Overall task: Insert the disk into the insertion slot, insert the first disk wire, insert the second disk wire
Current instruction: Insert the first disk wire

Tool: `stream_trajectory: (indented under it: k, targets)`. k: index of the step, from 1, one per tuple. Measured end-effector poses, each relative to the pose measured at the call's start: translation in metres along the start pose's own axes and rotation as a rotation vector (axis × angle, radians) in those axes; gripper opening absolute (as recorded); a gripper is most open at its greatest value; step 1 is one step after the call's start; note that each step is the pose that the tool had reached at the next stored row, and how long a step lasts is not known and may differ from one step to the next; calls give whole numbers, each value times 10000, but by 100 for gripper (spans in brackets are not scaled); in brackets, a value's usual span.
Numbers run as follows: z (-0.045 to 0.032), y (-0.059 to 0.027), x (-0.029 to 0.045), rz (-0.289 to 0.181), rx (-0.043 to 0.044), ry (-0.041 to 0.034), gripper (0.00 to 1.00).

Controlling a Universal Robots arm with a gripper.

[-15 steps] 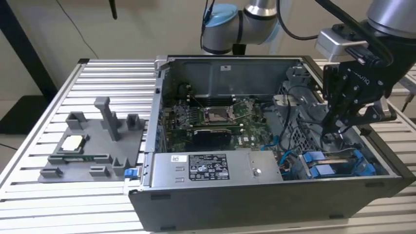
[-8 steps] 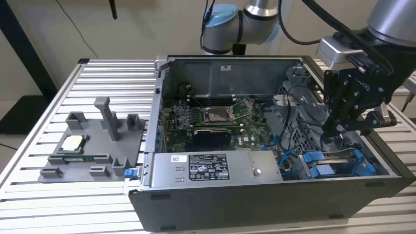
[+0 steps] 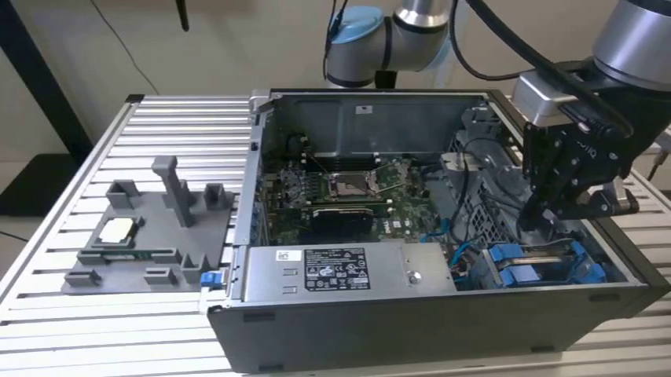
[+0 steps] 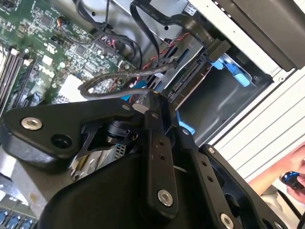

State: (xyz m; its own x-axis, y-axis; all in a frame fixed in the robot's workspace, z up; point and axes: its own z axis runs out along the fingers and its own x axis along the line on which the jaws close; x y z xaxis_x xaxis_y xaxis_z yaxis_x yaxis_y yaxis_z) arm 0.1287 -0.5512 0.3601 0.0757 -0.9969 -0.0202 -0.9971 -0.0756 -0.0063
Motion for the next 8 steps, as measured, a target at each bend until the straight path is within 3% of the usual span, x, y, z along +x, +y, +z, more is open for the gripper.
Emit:
stream_trajectory:
  k: [8]
  targets:
    - [76,-19,16,0,0,1,19]
